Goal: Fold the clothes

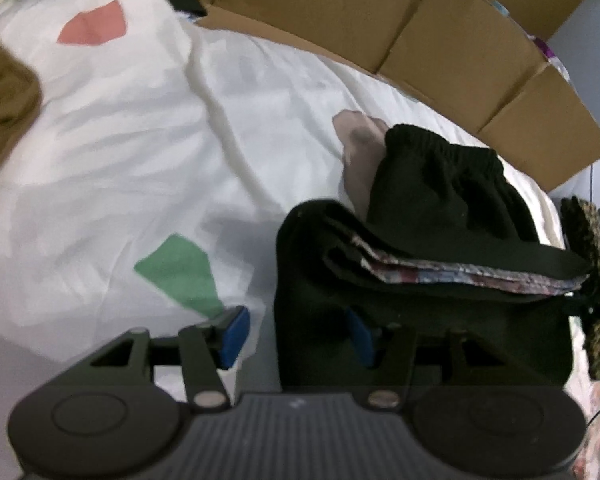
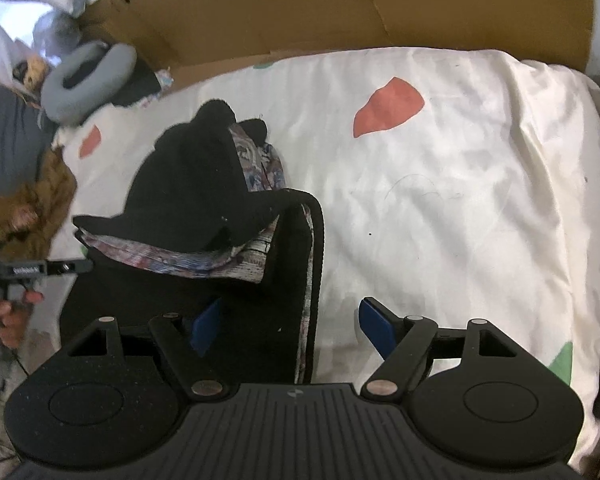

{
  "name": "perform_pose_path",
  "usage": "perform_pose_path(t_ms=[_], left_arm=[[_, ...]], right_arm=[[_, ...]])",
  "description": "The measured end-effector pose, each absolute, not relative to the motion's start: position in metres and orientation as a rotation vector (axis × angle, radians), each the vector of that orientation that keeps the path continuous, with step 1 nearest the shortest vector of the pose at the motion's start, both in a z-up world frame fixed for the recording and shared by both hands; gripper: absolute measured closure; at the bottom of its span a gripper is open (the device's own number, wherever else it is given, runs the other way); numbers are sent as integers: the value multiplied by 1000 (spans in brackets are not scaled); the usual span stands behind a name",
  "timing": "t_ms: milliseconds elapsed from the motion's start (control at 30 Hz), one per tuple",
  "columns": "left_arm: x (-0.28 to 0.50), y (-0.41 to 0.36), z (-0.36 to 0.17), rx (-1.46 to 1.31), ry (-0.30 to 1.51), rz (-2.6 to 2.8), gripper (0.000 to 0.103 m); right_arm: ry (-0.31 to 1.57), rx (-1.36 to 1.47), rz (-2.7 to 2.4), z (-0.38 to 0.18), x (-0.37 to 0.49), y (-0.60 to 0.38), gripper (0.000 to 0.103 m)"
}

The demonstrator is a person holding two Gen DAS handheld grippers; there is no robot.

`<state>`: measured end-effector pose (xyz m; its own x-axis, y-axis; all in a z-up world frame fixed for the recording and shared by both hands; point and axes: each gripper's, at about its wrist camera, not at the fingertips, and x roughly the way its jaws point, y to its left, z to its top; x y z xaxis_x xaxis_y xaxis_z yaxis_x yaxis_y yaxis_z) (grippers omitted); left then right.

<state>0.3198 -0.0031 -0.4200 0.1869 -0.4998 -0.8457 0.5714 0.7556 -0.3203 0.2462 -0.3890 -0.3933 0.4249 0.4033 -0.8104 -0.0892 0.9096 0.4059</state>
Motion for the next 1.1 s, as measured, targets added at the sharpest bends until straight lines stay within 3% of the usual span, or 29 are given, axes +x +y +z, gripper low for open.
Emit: perform_pose_path(t_ms=[900,1067,1100], left_arm=[[351,-47,-421,15,1049,-746,46],[345,-40,-419,3,1040,-746,49],[345,-39,-419,5,1041,-748,56]], right_arm=[[883,305,233,-353,306,-402,31],[875,325,268,-350,300,-407,31],[887,319,272,-354,299,-405,31]])
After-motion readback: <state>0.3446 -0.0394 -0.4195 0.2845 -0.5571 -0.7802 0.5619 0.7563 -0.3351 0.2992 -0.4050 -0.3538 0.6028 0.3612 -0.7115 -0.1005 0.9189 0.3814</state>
